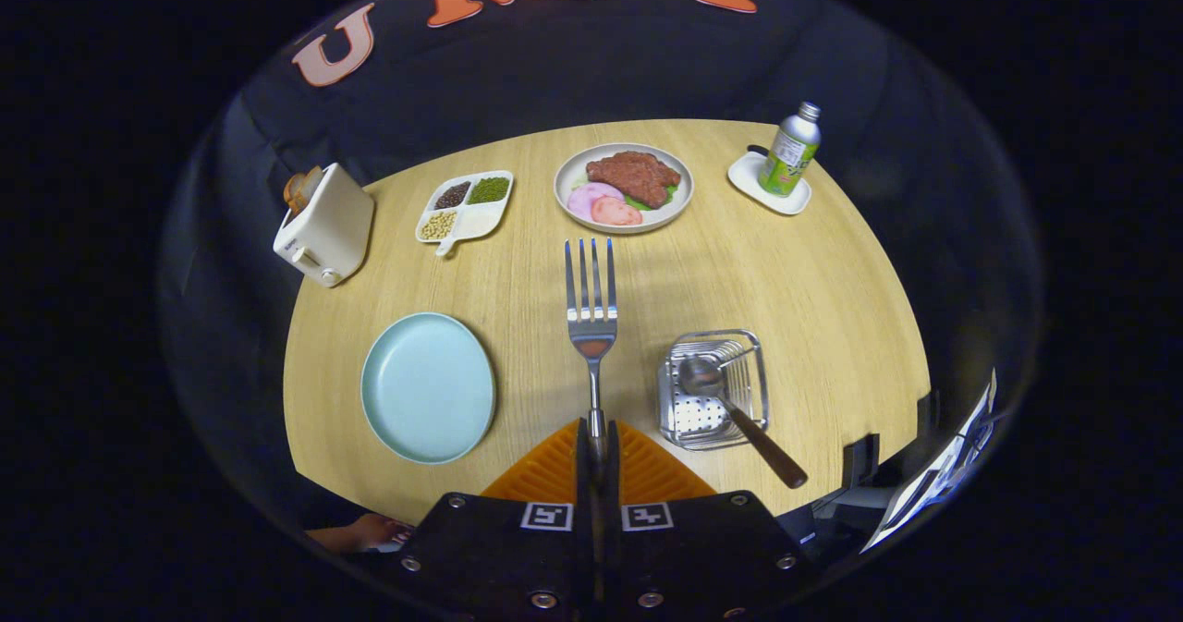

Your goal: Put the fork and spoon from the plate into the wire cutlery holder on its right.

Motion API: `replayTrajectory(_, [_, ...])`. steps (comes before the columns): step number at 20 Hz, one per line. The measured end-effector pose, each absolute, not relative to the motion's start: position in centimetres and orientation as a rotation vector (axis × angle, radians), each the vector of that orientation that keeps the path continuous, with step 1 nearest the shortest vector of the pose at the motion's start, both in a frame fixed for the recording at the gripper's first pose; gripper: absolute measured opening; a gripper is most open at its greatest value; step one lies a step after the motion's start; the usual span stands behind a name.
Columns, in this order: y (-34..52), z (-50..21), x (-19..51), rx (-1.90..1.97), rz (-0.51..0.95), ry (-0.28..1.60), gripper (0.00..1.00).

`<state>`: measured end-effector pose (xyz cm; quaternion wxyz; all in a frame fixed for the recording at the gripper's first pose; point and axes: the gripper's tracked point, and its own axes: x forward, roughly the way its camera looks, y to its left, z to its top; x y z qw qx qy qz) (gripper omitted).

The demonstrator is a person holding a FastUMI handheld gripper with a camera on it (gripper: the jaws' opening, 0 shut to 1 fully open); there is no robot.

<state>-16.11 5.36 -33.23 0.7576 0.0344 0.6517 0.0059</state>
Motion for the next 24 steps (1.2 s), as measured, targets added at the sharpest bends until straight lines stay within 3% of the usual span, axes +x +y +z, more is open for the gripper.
replayTrajectory(12, [-0.2, -35.1, -21.5, -0.022, 0.032, 1.619, 0.05])
replayTrajectory(24, [-1.1, -34.6, -18.9, -0.021, 0.026, 1.556, 0.13])
